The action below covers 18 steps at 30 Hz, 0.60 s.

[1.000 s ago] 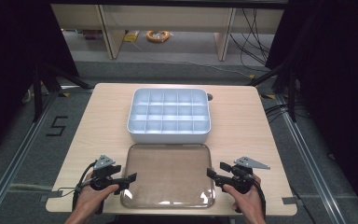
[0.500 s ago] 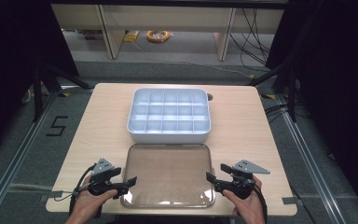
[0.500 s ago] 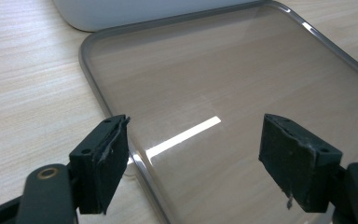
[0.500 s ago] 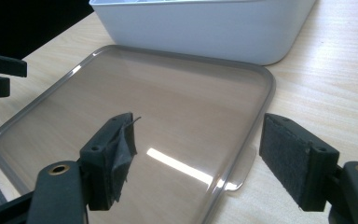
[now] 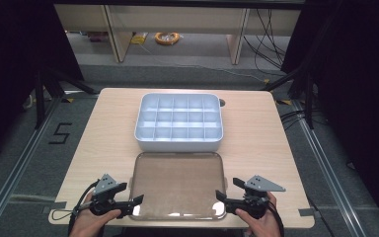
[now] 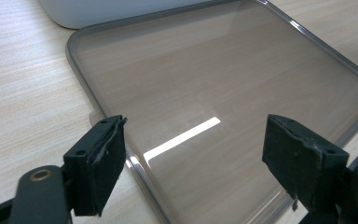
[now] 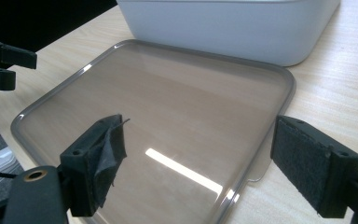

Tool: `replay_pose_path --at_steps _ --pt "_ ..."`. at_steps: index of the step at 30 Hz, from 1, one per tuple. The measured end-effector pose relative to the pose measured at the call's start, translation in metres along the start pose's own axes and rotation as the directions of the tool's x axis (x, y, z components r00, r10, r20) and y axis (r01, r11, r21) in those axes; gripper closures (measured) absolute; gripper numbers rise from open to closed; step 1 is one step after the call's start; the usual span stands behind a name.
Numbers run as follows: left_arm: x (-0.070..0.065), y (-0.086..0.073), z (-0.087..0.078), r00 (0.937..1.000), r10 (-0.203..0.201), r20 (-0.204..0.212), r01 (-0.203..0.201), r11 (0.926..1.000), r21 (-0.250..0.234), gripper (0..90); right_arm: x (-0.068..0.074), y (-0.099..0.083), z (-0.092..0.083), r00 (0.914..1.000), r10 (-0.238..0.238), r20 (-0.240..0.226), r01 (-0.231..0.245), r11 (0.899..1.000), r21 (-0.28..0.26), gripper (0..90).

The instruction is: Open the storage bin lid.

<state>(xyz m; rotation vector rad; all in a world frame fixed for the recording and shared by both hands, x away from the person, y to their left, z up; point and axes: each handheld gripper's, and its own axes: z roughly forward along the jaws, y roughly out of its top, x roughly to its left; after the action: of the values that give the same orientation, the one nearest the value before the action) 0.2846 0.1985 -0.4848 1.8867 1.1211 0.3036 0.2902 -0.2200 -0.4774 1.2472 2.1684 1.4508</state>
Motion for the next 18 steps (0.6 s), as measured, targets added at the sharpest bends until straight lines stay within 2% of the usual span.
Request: replay_pose_path --at_steps 1,2,3,4,5,6,7,8,9,10,12,13,14,15,16,17,18 --pt "0.0 0.0 -0.002 0.9999 0.01 -0.004 -0.01 0.9998 0.016 20.4 0.0 0.0 -0.001 0.9999 -0.005 0.009 0.005 1.0 0.002 18.4" --pt "-0.001 -0.001 -0.003 1.0 0.003 -0.002 -0.003 1.0 0.009 20.2 0.003 -0.001 -0.003 0.9999 0.014 0.007 -0.014 1.0 0.02 18.2" --pt "-0.001 -0.001 -0.003 1.0 0.009 0.002 -0.009 1.0 0.003 20.1 0.003 -0.001 -0.003 1.0 0.002 0.002 -0.002 1.0 0.01 18.0" --pt "-0.001 -0.001 -0.006 0.9994 0.035 -0.004 -0.035 0.9991 0.025 19.7 0.002 -0.002 -0.003 0.9998 -0.019 0.005 0.019 1.0 -0.004 17.9" --pt "-0.003 -0.002 -0.005 0.9999 0.011 0.002 -0.011 0.9999 0.003 19.0 0.003 -0.003 -0.005 1.0 -0.006 -0.001 0.006 1.0 0.01 17.9" --pt "-0.003 -0.003 -0.006 0.9999 0.016 0.003 -0.016 0.9999 0.005 18.7 0.007 -0.004 -0.006 0.9995 0.032 -0.003 -0.032 0.999 0.023 17.8" --pt "-0.005 -0.004 -0.006 0.9999 0.015 -0.002 -0.015 0.9999 -0.001 18.6 0.005 -0.005 -0.004 1.0 0.006 -0.008 -0.006 1.0 0.0 17.9" --pt "-0.005 -0.004 -0.007 0.9999 0.014 0.005 -0.014 0.9999 0.008 18.6 0.006 -0.006 -0.006 0.9999 0.01 -0.005 -0.01 1.0 0.007 17.9" --pt "-0.006 -0.005 -0.007 0.9998 0.02 0.007 -0.02 0.9998 0.009 18.5 0.004 -0.006 -0.005 0.9999 -0.016 -0.004 0.016 1.0 0.002 17.8" --pt "-0.006 -0.005 -0.009 0.9993 0.035 0.01 -0.035 0.9991 0.022 18.2 0.005 -0.007 -0.007 0.9999 -0.012 0.0 0.012 1.0 0.019 17.8" --pt "-0.008 -0.007 -0.009 0.9997 0.024 0.009 -0.024 0.9997 0.007 18.0 0.006 -0.008 -0.008 0.9999 -0.004 -0.012 0.004 1.0 0.005 17.9" --pt "-0.007 -0.007 -0.011 0.9991 0.039 0.019 -0.04 0.999 0.02 17.8 0.009 -0.009 -0.009 0.9998 0.017 -0.006 -0.017 1.0 0.007 17.9" --pt "-0.009 -0.008 -0.011 0.9997 0.021 0.013 -0.021 0.9997 0.009 17.8 0.009 -0.01 -0.009 1.0 0.007 -0.002 -0.007 1.0 0.004 17.9" --pt "-0.009 -0.009 -0.012 0.9992 0.033 0.021 -0.034 0.9994 0.007 17.8 0.01 -0.011 -0.012 0.9998 0.014 -0.011 -0.013 1.0 0.015 17.9" --pt "-0.01 -0.01 -0.012 0.9996 0.022 0.019 -0.022 0.9997 0.009 17.8 0.009 -0.012 -0.012 0.9999 0.001 -0.012 -0.001 1.0 0.007 17.8" --pt "-0.009 -0.01 -0.014 0.9993 0.034 0.017 -0.034 0.9993 0.016 17.8 0.012 -0.013 -0.013 0.9996 0.025 -0.014 -0.025 1.0 0.012 17.8" --pt "-0.011 -0.011 -0.014 0.9996 0.023 0.019 -0.023 0.9997 0.006 17.8 0.01 -0.014 -0.014 0.9999 0.002 -0.016 -0.002 1.0 0.012 17.8"
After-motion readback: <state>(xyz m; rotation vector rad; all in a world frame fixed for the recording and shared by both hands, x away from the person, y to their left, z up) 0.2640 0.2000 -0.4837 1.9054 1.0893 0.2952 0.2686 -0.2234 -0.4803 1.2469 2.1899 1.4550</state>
